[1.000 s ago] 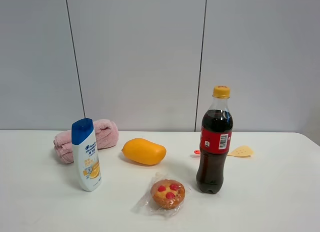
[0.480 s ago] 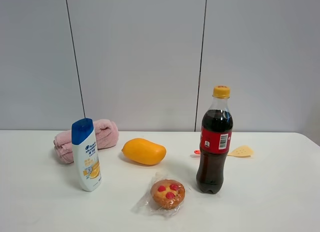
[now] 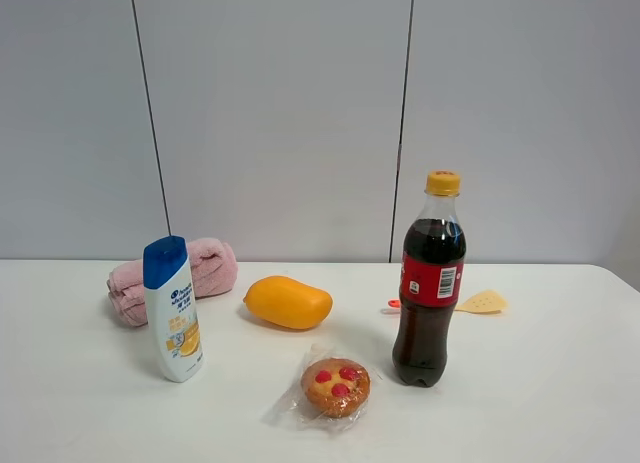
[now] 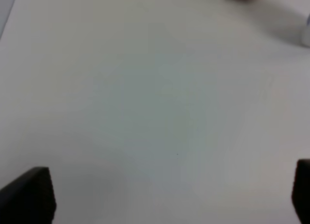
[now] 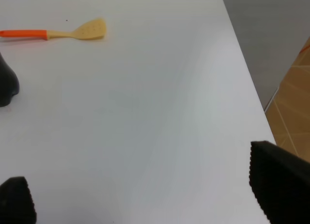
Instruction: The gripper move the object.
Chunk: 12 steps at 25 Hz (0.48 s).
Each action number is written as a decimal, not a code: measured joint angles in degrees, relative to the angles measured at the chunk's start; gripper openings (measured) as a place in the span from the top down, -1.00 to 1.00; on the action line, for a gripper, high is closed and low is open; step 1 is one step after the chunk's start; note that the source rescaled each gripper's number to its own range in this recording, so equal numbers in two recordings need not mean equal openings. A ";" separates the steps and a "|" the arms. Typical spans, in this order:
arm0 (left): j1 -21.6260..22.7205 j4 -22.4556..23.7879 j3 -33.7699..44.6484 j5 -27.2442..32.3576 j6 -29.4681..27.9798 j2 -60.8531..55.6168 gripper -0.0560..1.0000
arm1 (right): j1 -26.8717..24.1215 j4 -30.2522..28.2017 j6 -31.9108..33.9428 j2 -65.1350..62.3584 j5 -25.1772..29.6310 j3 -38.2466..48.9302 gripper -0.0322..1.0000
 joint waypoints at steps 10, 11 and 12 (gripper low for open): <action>0.38 -2.95 3.61 -4.76 -4.53 -2.06 -1.00 | 0.00 0.00 0.00 0.00 0.00 0.00 -1.00; 0.38 -3.00 4.36 -4.88 -4.96 -2.28 -1.00 | 0.00 0.00 0.00 0.00 0.00 0.00 -1.00; 0.38 -3.07 4.74 -5.16 -5.40 -2.56 -1.00 | 0.00 0.00 0.00 0.00 0.00 0.00 -1.00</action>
